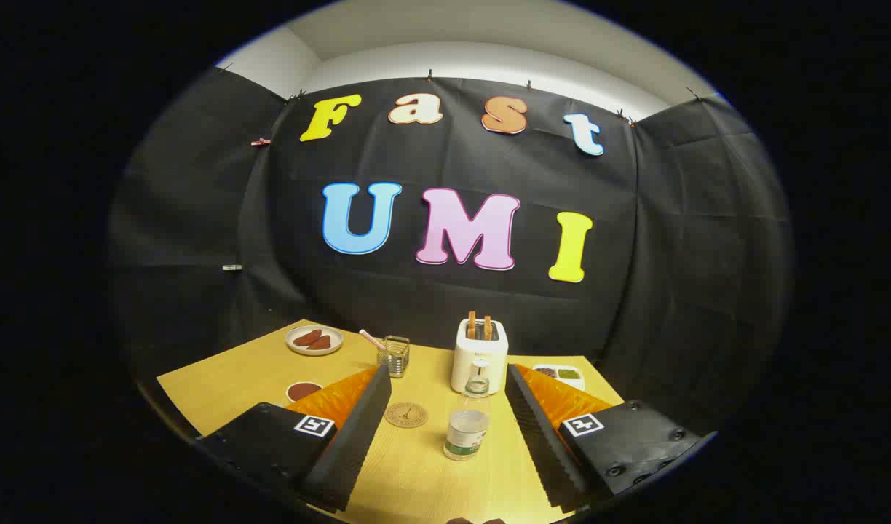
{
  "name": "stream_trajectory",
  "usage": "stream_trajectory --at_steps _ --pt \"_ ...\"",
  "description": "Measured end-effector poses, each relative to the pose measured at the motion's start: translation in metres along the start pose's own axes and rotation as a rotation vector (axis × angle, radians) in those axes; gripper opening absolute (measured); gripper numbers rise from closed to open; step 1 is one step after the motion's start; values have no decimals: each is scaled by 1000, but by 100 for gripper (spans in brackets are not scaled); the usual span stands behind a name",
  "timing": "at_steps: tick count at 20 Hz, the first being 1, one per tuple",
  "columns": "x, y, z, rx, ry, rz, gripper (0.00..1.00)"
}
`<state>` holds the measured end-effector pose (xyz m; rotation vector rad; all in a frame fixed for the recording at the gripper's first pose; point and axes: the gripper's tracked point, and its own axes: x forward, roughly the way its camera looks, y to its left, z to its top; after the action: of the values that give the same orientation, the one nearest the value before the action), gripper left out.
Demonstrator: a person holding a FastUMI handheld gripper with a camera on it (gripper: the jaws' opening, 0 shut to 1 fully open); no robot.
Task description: Take the bottle from table, then pour the juice into the cup, finally place the bottle on the coaster
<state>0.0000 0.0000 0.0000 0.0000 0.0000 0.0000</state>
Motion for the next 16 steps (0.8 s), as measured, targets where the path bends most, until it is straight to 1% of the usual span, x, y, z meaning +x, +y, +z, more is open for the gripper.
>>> stream_trajectory --at_steps 2,4,6,8,14,16 --pt "2 -3 -3 -10 14 14 98" --pt "5 -5 5 -2 -17 10 97" --pt "7 3 8 9 -29 35 98" --pt "6 2 9 -16 -46 41 98" --pt "14 3 2 2 -16 46 98" --pt "17 -3 4 -6 -27 29 97"
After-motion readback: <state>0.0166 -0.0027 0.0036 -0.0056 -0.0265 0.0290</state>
